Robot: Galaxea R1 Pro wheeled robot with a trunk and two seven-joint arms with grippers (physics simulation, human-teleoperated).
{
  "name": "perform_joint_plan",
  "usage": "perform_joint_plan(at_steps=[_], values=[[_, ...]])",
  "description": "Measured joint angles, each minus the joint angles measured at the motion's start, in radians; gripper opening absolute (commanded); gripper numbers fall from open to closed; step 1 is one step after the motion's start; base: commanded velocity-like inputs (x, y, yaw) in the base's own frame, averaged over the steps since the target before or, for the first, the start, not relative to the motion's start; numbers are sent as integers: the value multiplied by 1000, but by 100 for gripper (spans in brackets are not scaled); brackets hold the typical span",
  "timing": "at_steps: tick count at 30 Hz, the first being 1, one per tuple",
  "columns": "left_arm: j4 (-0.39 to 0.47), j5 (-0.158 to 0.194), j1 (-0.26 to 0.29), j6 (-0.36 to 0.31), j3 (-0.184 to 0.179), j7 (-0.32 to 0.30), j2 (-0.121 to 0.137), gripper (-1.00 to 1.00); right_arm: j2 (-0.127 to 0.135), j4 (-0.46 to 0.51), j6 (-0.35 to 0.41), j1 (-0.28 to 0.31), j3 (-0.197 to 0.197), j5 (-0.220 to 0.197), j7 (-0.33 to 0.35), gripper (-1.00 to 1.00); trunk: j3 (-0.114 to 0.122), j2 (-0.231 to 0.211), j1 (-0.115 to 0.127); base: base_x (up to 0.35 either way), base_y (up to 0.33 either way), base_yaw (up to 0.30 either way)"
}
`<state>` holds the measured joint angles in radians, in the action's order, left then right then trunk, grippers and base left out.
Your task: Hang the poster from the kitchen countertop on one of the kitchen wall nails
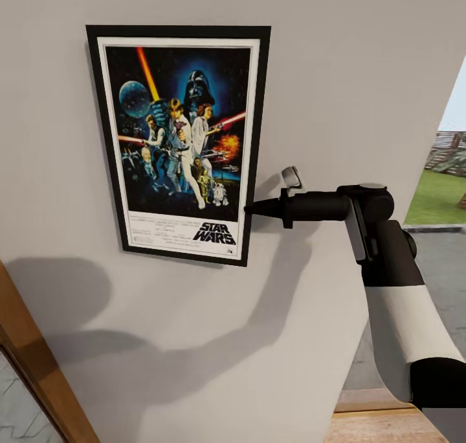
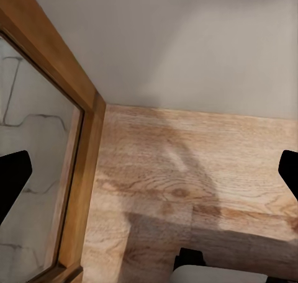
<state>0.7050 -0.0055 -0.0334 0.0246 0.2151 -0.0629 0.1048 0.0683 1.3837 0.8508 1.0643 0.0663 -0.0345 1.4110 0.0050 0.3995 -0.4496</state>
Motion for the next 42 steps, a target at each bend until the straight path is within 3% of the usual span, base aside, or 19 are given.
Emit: perform_joint_plan(at_steps=[12,13,14,15,16,36,42], values=[[0,0,0,0,1,0,0,100,0,0,0,0,0,0,0,-100,0,0,0,85,0,0],[0,0,0,0,1,0,0,100,114,56,-21,3,85,-106,160,-100,0,0,0,113,0,0],[0,0,0,0,1,0,0,100,51,9,-85,-2,93,-59,160,-100,0,0,0,73,0,0],[0,0,0,0,1,-1,0,100,30,5,-91,-2,91,-39,159,100,0,-2,0,58,0,0],[0,0,0,0,1,-1,0,100,1,1,-1,0,4,-5,22,100,0,0,0,37,0,0],[0,0,0,0,1,0,0,100,0,14,66,0,-3,-13,23,100,0,1,0,2,0,0],[0,0,0,0,2,0,0,100,0,-3,76,0,-3,-1,-12,100,0,0,0,-209,-22,0]])
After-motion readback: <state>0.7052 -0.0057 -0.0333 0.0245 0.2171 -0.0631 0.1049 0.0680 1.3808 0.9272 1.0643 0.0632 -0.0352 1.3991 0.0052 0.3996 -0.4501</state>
